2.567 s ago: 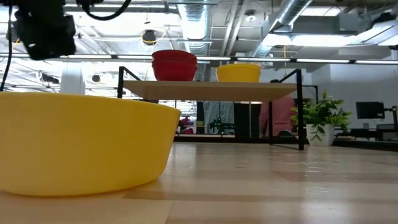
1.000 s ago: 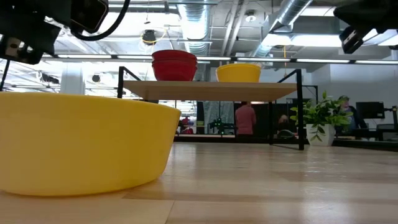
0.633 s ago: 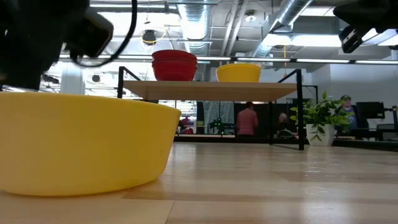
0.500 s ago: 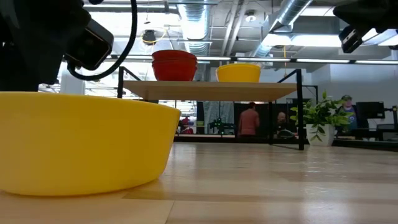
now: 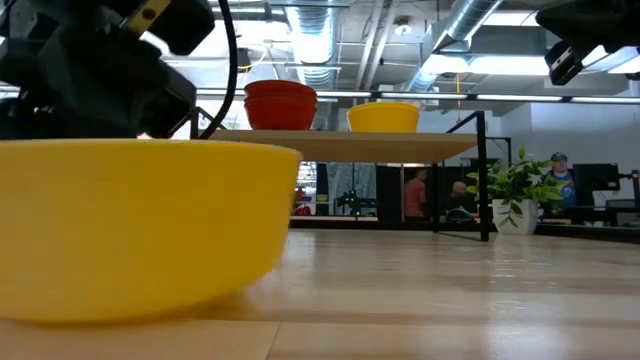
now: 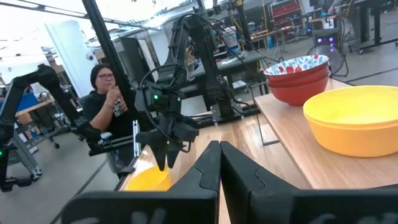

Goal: Pick & Place Mini bowls
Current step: Stack the yellow bowl on the yellow bowl on the shelf

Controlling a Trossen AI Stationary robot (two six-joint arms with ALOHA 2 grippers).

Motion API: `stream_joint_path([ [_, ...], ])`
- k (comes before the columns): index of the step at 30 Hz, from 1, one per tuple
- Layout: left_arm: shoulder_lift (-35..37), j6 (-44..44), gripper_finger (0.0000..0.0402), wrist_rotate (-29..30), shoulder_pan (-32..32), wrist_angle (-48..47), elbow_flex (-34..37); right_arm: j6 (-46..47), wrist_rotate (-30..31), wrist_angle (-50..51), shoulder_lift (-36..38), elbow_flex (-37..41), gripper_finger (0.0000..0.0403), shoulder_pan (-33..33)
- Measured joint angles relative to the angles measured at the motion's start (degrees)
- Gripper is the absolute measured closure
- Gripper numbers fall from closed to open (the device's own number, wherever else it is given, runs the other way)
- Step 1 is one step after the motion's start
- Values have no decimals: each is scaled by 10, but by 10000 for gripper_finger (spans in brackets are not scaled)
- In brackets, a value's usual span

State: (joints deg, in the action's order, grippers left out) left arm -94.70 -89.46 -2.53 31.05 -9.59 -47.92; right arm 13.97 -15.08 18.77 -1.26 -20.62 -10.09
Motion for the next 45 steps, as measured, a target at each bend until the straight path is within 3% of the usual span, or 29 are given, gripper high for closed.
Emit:
stream_joint_path([
  [10, -6, -13, 247, -5, 0, 7, 0, 1, 0, 0, 0, 0, 403, 0],
  [23, -18, -23, 389, -1, 0, 7, 0, 2, 0, -1, 0, -1, 403, 0],
  [30, 15, -12, 397, 7, 0, 11, 0, 64, 1, -9, 0, -1, 403, 0],
  [34, 74, 9, 397, 63, 0, 10, 0, 70, 0, -21, 0, -1, 403, 0],
  [39, 163, 54, 398, 192, -18, 10, 0, 66, -2, -101, 0, -1, 403, 0],
  [45, 217, 202, 399, 283, -75, 11, -60, 66, -30, -199, -9, -2, 403, 0],
])
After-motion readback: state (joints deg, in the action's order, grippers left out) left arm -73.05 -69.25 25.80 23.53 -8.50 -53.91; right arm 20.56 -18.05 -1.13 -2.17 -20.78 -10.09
